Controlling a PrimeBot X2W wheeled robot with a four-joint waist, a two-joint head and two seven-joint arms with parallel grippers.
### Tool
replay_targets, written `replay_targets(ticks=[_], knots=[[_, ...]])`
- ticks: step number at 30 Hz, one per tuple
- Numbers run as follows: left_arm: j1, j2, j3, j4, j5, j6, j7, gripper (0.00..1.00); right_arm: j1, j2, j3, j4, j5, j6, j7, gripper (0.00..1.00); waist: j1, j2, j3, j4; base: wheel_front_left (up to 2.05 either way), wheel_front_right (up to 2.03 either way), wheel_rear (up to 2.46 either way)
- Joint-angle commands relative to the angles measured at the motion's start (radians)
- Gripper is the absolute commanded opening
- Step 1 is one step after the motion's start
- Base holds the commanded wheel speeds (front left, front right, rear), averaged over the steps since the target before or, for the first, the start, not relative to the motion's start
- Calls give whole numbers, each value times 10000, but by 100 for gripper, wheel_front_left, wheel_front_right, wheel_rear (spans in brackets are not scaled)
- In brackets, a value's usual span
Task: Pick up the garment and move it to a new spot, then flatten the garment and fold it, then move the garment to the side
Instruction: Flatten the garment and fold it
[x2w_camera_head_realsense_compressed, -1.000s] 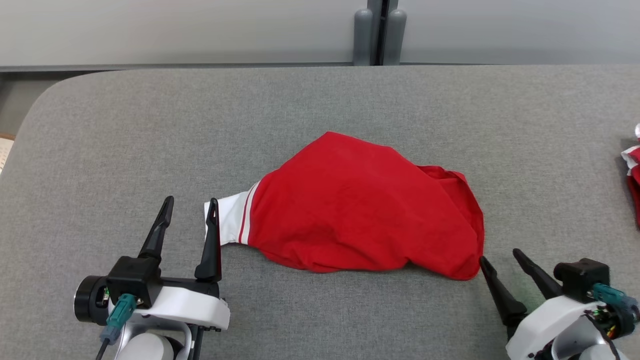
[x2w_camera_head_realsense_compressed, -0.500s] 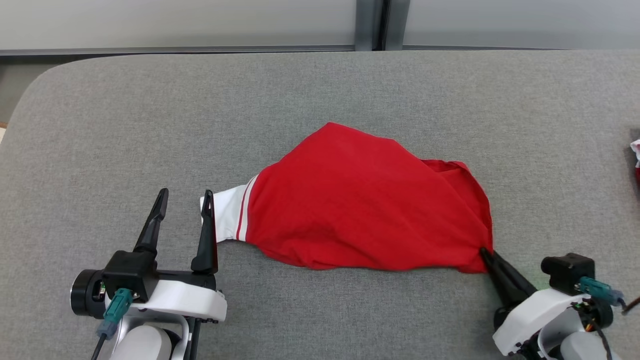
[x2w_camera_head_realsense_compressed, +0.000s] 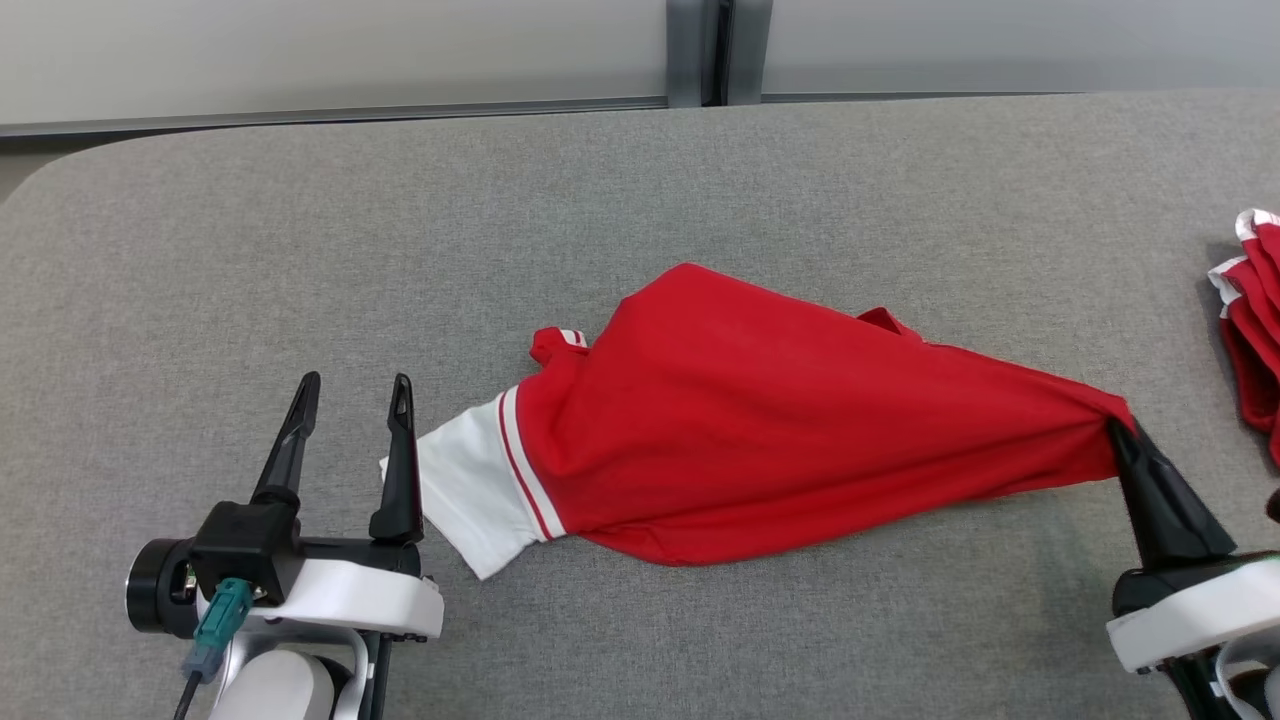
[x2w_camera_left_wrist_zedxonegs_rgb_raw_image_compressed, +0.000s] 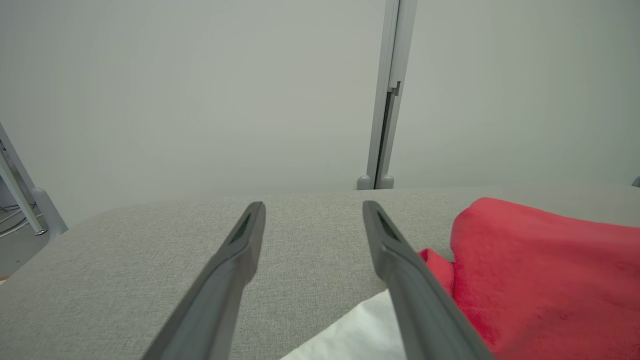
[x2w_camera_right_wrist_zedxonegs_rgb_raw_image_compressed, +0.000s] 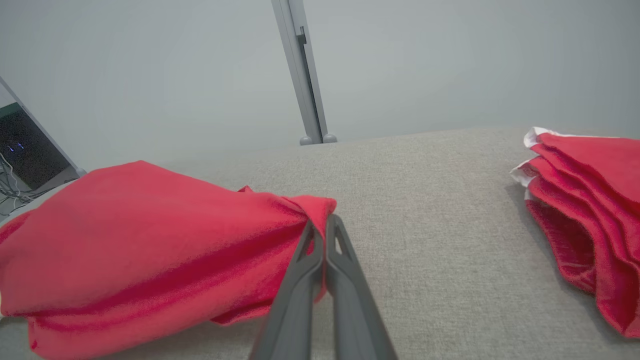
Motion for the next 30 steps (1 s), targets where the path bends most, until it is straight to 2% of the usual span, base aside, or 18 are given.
replay_targets(ticks=[1,9,15,22,30], knots=[[6,60,45,-39,16,101,-52,100,167,-21,-254,-279,-67,-15,98,0,0,0,3,-32,0,0,0],[68,32,65,-140,11,187,-58,100,1097,522,-1855,-2524,-762,-11,1163,0,0,0,45,-137,0,0,0],[-225,-57,-23,-174,92,155,-85,100,689,692,-2176,-3082,-897,-9,1771,0,0,0,309,37,0,0,0],[-602,-258,-207,-185,212,94,-103,100,-768,121,-1902,-2262,-493,-9,1912,0,0,0,945,512,0,0,0],[-1326,-674,-432,-27,416,-121,-134,100,-3191,-836,-1163,-210,128,-8,1891,0,0,0,2071,1114,0,0,0]])
